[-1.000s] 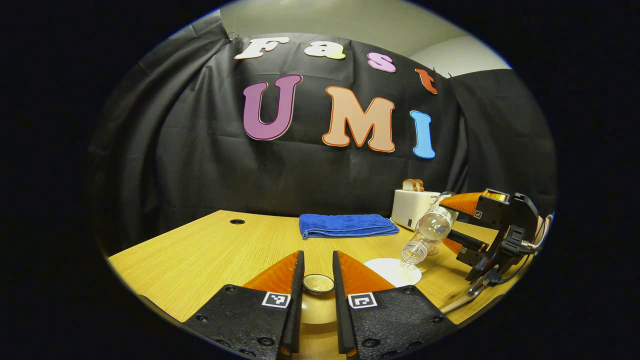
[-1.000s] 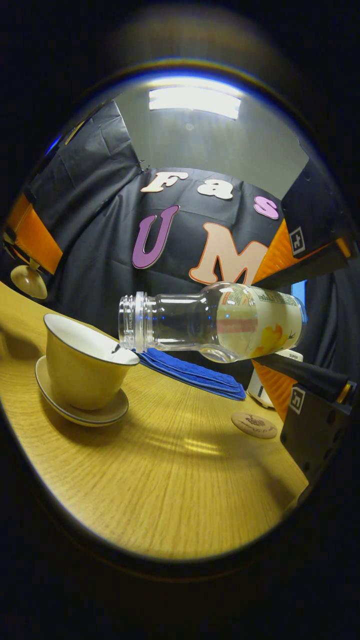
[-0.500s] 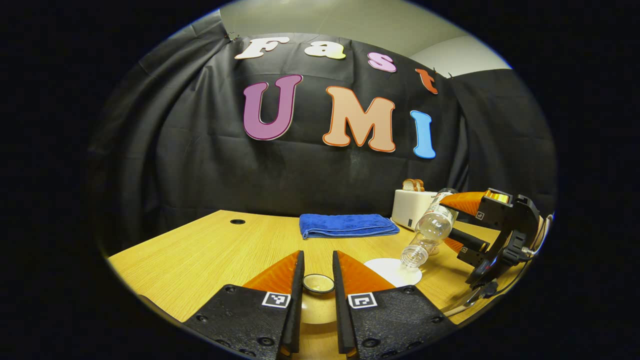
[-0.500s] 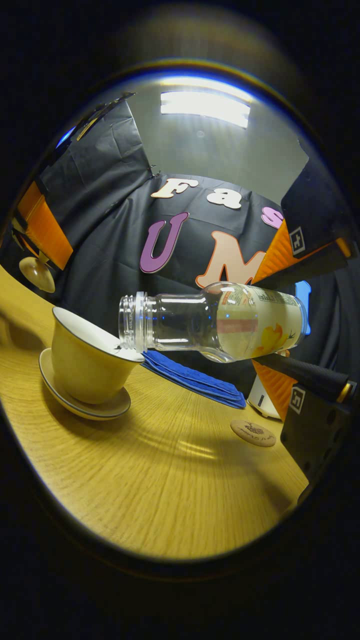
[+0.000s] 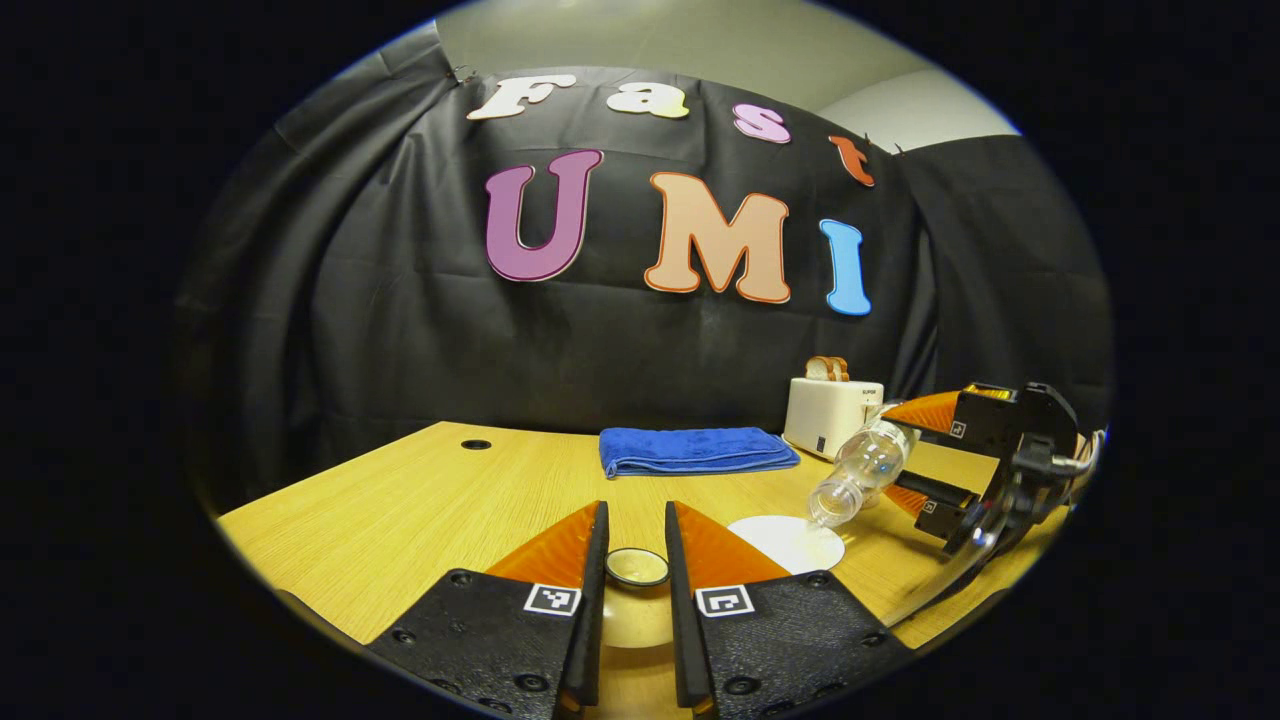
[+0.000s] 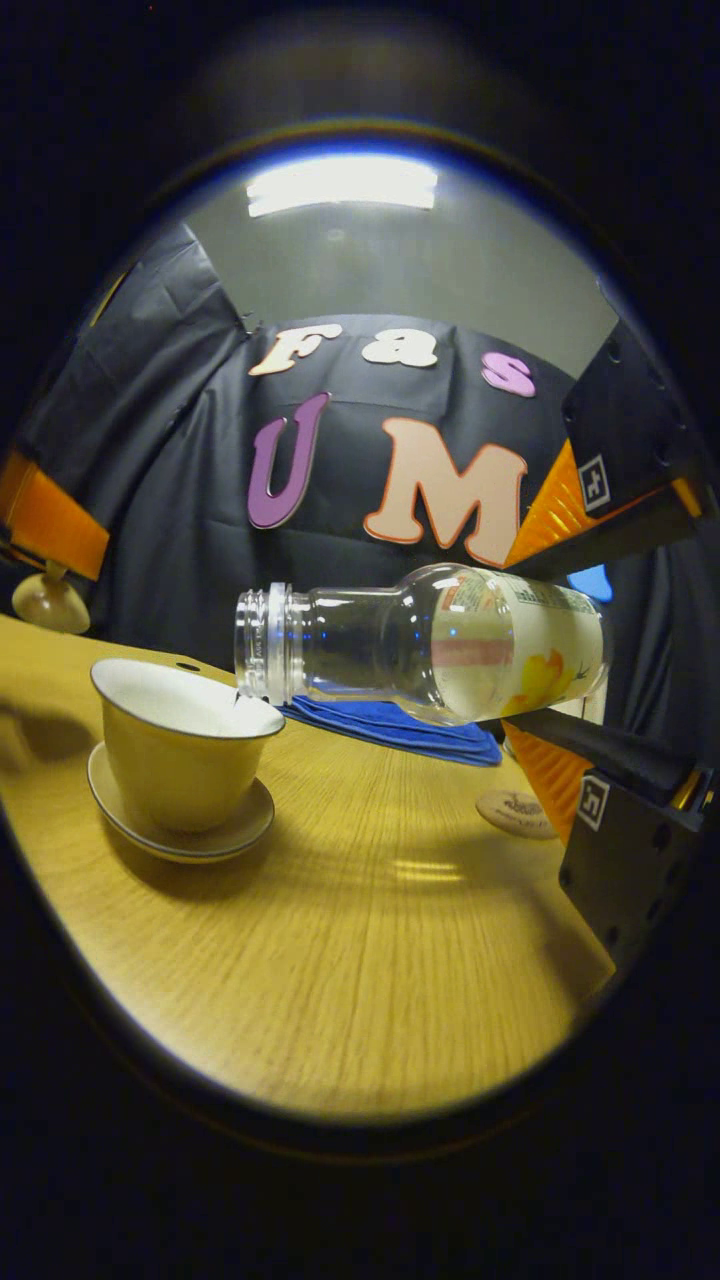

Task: Open the teacup lid with one hand, grasp the water bottle and pour water into the teacup with the other hand; after pouring, place the water bottle on the coaster and then close the teacup lid.

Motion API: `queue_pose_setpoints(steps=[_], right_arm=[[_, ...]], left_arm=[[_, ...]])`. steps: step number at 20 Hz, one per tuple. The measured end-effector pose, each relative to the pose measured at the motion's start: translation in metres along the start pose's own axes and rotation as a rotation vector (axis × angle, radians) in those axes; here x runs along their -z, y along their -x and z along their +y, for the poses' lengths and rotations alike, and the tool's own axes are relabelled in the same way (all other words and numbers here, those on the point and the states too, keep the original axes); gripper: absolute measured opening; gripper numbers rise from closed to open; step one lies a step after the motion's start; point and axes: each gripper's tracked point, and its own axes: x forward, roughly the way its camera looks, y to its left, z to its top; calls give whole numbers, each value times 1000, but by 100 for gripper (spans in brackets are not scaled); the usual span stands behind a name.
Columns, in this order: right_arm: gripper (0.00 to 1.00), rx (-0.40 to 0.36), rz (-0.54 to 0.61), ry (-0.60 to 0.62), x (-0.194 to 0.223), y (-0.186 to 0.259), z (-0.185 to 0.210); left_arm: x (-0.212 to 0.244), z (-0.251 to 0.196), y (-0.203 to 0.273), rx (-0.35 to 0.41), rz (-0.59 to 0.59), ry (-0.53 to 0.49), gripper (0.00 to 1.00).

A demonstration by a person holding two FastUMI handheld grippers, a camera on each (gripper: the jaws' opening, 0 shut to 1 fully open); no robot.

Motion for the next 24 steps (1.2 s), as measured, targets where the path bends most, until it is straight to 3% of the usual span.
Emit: queue_pose_setpoints(steps=[1, 2, 3, 6, 7, 12, 13, 24], right_arm=[[82, -23, 17, -48, 5, 0, 4], [77, -48, 30, -98, 9, 2, 9], [82, -71, 39, -152, 11, 4, 15], [82, -138, 61, -314, 14, 15, 28], [77, -161, 68, -373, 14, 16, 31], [82, -238, 107, -668, 19, 17, 33], [77, -251, 115, -726, 20, 16, 33], [78, -271, 232, -1356, 61, -16, 40]], left_arm=[[0, 0, 0, 0, 0, -1, 27], [-1, 1, 0, -1, -1, 0, 27], [0, 1, 0, -2, -2, 2, 27], [0, 1, 0, -2, -1, 2, 27], [0, 1, 0, -2, -1, 2, 26], [0, 1, 0, -3, -2, 4, 27], [0, 1, 0, -3, -1, 4, 27], [0, 2, 1, -7, -1, 3, 27]])
